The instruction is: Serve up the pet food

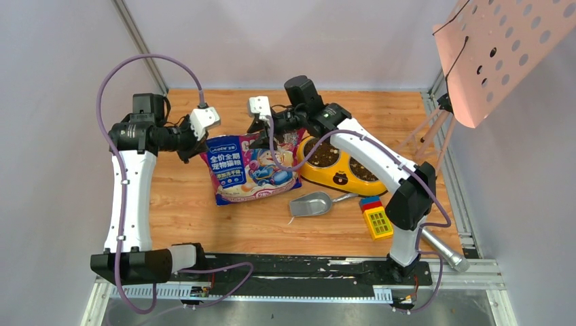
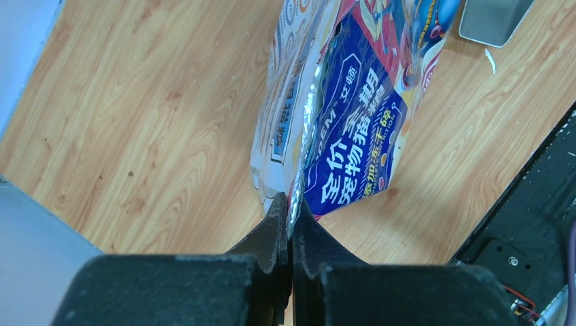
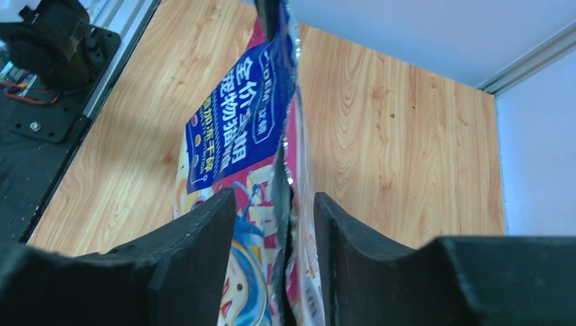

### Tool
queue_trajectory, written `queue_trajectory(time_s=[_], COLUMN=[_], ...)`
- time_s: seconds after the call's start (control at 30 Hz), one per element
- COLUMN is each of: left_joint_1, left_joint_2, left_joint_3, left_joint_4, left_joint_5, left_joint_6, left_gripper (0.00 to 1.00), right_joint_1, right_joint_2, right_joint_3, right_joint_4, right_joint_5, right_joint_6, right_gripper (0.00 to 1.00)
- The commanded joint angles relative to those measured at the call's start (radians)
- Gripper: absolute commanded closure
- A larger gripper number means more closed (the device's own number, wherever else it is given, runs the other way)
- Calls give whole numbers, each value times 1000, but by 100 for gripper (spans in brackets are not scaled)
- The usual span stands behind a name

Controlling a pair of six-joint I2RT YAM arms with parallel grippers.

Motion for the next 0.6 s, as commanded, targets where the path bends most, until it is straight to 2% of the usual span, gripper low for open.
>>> queue_trajectory(time_s=[0.0,0.07,0.1,0.17,0.2,0.23,0.27,0.3,0.37,0.43,0.57], left_joint_1=[-1,-1,-1,-1,-1,-1,-1,-1,-7,-35,-120], left_joint_2=[-52,-53,-53,-51,-50,-49,-49,-53,-63,-69,-46], left_joint_3=[19,20,21,24,25,29,29,23,5,-15,-30], left_joint_4=[106,106,106,107,107,107,110,116,156,222,234], left_joint_5=[127,126,127,127,130,134,151,162,197,208,175], left_joint_6=[-42,-42,-41,-47,-50,-52,-54,-56,-95,-138,-134], left_gripper=[100,100,100,99,96,83,76,64,57,57,61], right_joint_1=[18,26,31,38,39,40,40,40,40,39,39], right_joint_2=[37,50,54,60,60,59,57,55,54,54,51], right_joint_3=[30,36,37,40,42,45,46,46,45,46,46], right_joint_4=[161,177,183,188,191,193,194,196,196,195,199], right_joint_5=[10,18,24,26,24,19,12,7,3,0,-1], right_joint_6=[113,131,134,137,144,152,157,159,167,174,188], right_gripper=[56,60,65,84,93,99,100,100,100,100,100])
